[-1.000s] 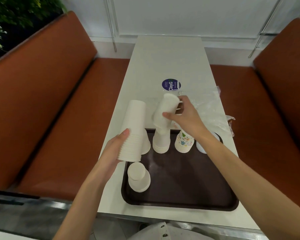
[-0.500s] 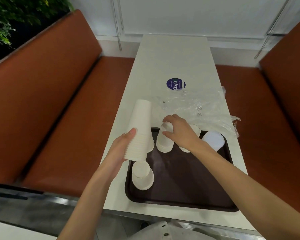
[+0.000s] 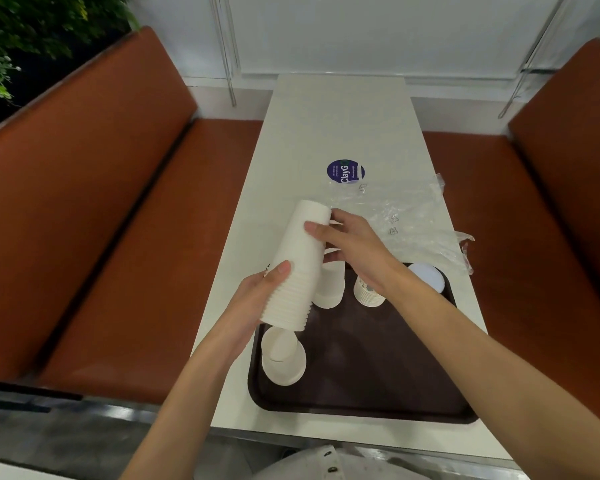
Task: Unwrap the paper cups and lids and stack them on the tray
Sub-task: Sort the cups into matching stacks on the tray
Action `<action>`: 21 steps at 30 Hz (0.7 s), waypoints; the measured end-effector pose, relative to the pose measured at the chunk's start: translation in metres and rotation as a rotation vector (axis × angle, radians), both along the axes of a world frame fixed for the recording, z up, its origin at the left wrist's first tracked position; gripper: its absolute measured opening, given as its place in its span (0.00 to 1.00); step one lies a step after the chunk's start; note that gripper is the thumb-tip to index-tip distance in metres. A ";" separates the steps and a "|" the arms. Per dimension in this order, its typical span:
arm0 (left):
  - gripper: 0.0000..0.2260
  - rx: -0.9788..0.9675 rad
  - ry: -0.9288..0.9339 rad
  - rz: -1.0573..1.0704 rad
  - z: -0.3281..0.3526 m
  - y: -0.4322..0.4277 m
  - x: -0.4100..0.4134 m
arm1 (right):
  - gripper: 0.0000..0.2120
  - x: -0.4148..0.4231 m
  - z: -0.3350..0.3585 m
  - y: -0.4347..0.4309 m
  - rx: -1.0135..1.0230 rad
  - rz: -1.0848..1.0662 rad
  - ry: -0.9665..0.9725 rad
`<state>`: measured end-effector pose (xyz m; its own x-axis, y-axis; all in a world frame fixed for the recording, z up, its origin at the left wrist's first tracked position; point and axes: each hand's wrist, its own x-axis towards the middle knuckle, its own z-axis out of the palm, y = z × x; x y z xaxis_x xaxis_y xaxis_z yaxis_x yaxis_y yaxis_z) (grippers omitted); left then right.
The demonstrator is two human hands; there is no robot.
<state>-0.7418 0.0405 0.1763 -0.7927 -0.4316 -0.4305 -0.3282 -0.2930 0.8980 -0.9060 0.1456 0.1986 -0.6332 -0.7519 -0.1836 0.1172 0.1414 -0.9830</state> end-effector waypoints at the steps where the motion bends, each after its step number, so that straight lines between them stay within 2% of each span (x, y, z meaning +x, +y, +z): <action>1: 0.27 -0.005 0.001 -0.007 0.000 0.000 0.000 | 0.18 -0.003 0.004 0.001 -0.048 -0.033 -0.039; 5: 0.25 -0.035 -0.005 -0.031 -0.002 -0.001 0.003 | 0.15 -0.023 0.021 0.005 -0.154 -0.151 -0.116; 12: 0.23 -0.006 -0.018 0.040 -0.010 -0.009 0.012 | 0.22 -0.045 0.016 0.016 -0.099 -0.321 0.116; 14: 0.25 0.000 -0.021 0.068 -0.011 -0.013 0.014 | 0.23 -0.044 0.006 0.016 0.002 -0.299 0.290; 16: 0.32 -0.004 -0.027 0.088 -0.010 -0.015 0.015 | 0.26 -0.039 -0.006 0.016 0.125 -0.211 0.455; 18: 0.36 -0.014 -0.022 0.097 -0.009 -0.016 0.015 | 0.27 -0.033 -0.018 0.015 0.207 -0.132 0.521; 21: 0.32 -0.017 -0.013 0.091 -0.008 -0.018 0.015 | 0.28 -0.028 -0.032 0.013 0.291 -0.057 0.544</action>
